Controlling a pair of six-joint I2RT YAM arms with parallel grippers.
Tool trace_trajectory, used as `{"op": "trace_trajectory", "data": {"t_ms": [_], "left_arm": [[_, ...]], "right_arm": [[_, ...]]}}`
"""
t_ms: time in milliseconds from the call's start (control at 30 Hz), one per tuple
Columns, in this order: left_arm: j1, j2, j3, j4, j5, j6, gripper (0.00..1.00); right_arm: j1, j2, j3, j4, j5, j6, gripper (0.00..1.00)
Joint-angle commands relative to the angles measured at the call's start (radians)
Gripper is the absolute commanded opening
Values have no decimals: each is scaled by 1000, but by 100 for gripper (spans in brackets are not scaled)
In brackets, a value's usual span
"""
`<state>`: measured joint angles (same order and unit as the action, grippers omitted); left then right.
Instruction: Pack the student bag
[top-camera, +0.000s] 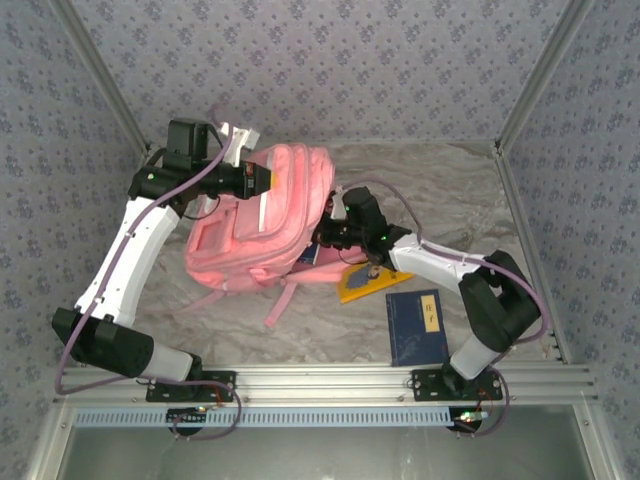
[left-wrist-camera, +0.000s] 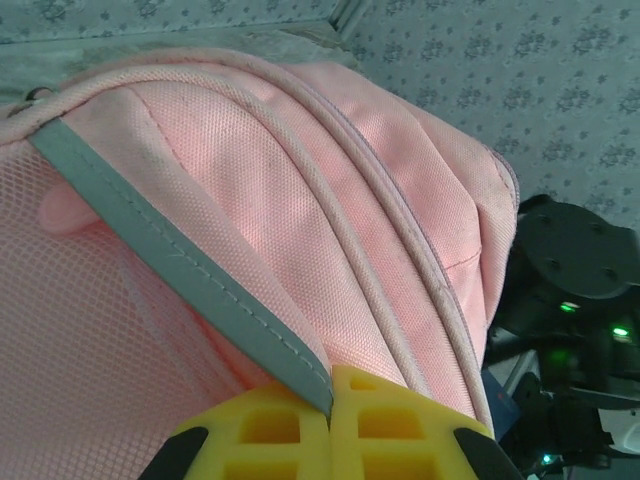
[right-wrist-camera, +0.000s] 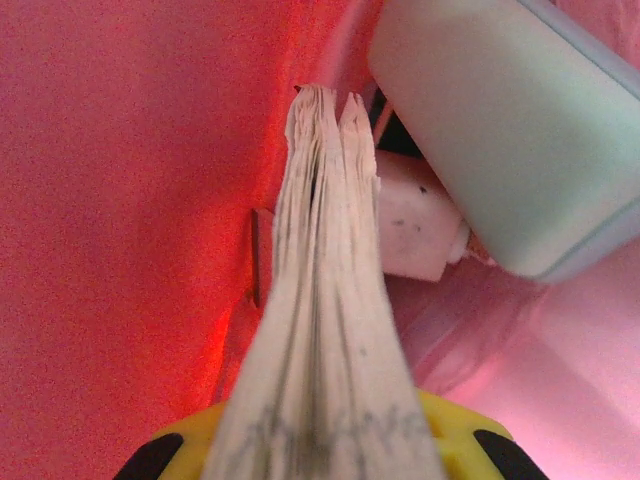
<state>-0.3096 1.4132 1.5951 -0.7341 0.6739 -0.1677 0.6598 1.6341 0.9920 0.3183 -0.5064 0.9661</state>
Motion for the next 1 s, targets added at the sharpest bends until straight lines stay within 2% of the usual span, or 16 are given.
{"op": "trace_trajectory", "data": {"t_ms": [0,100,200,333,400,567,667,833,867,967], "left_arm": [[-8,-94,43,195,154,31,0],[-8,-95,43,202,168,31,0],[-8,-82,55,201,166,26,0],[-8,-54,84,202,176,11,0],[-8,-38,96,203,179,2,0],[-6,-15,98,230,204,-28,0],[-5,-4,97,233,204,-31,0],[10,0,96,244,199,-48,0],[15,3,94,246,198,-53,0],[43,-3,75,268,194,-78,0]], "right_arm": [[-42,27,-15,240,-104,84,0],[-54,49,11,224,-133,65,0],[-31,71,79,111,-137,-1,0],[37,111,240,-225,18,-142,0],[68,157,325,-366,92,-165,0],[114,283,462,-446,190,-78,3],[135,363,529,-408,199,-18,15],[178,485,675,-403,174,-3,46],[182,494,695,-418,171,-12,48],[178,464,691,-455,191,-62,64]]}}
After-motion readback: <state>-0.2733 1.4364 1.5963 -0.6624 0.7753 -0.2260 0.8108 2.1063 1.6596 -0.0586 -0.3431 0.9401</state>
